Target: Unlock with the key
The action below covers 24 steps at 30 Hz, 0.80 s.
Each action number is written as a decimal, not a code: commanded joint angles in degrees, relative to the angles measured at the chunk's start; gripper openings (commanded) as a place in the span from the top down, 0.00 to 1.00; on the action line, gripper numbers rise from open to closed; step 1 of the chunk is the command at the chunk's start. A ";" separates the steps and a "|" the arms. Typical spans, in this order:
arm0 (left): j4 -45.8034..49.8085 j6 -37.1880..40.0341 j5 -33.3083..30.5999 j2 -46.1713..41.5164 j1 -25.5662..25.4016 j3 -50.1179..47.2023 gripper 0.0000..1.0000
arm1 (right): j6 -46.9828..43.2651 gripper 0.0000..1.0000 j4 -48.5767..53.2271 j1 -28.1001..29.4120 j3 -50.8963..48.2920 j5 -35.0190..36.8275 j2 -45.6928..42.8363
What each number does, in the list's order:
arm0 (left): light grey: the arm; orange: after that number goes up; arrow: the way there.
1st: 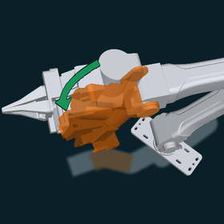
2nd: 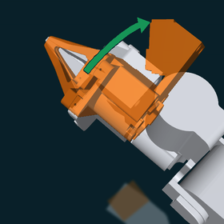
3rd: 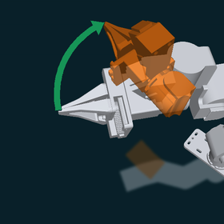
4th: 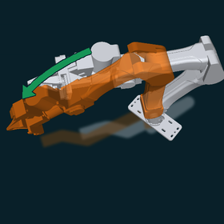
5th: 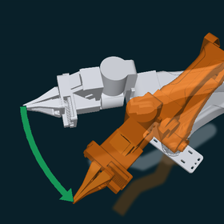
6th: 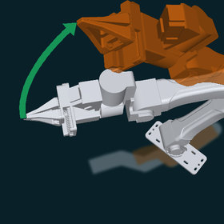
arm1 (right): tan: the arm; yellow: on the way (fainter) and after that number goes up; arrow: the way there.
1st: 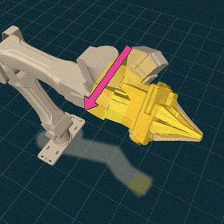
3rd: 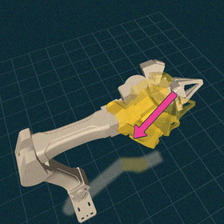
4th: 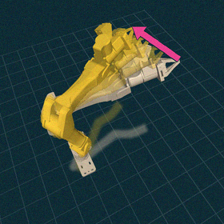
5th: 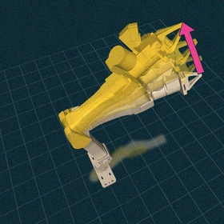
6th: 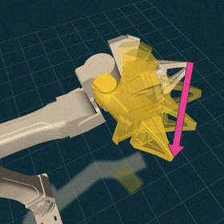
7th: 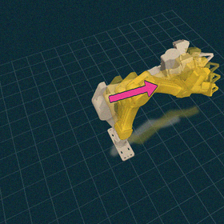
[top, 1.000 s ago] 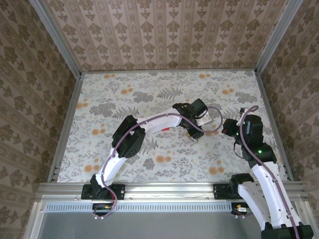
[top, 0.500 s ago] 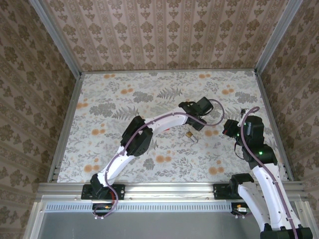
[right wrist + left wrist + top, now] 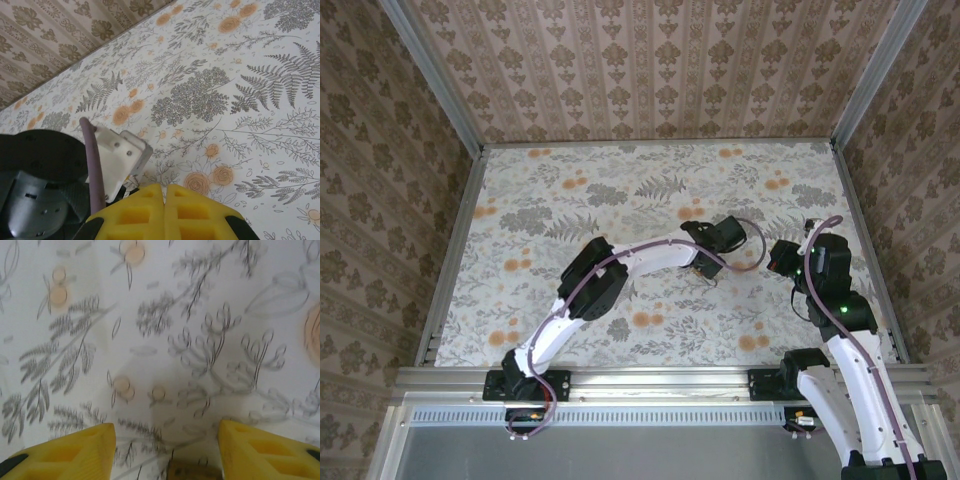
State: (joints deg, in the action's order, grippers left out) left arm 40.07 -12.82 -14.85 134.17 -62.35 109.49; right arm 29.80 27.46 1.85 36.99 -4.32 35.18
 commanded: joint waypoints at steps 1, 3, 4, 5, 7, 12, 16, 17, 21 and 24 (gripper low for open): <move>1.48 -1.76 -1.75 -3.67 -0.10 -4.20 0.44 | -0.67 1.00 0.92 -0.35 1.32 -0.07 -0.86; 1.10 -1.69 -2.09 -5.36 -0.23 -5.98 0.43 | -0.62 1.00 0.93 -0.35 1.50 -0.34 -0.90; 0.90 -1.40 -2.13 -6.19 -0.32 -6.81 0.43 | -0.55 1.00 0.93 -0.35 1.50 -0.38 -1.05; 0.80 -1.12 -2.08 -6.88 -0.44 -7.50 0.43 | -0.53 1.00 0.99 -0.35 1.63 -0.34 -1.04; 0.94 -0.49 -1.94 -7.91 -0.67 -8.19 0.43 | -0.52 1.00 1.01 -0.35 1.76 -0.34 -1.08; 0.54 -0.27 -1.83 -9.59 -1.20 -11.11 0.43 | -0.45 1.00 1.18 -0.35 2.20 -0.44 -1.29; -0.06 -0.95 -1.91 -11.76 -2.15 -14.65 0.43 | -0.61 1.00 1.62 -0.35 2.64 -0.33 -1.43; -0.07 -1.13 -1.93 -12.31 -2.36 -15.41 0.43 | -0.58 1.00 1.55 -0.35 2.73 -0.39 -1.46; -2.23 -1.05 -1.49 -14.57 -2.26 -19.57 0.42 | -0.33 1.00 1.20 -0.33 2.82 -0.49 -1.18; -5.01 0.23 1.37 -15.02 -1.83 -21.34 0.43 | -0.27 1.00 0.93 -0.35 2.91 -0.61 -0.98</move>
State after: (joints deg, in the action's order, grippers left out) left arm 37.71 -13.28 -15.42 121.19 -64.51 89.25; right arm 29.80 27.66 1.85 37.80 -4.54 34.46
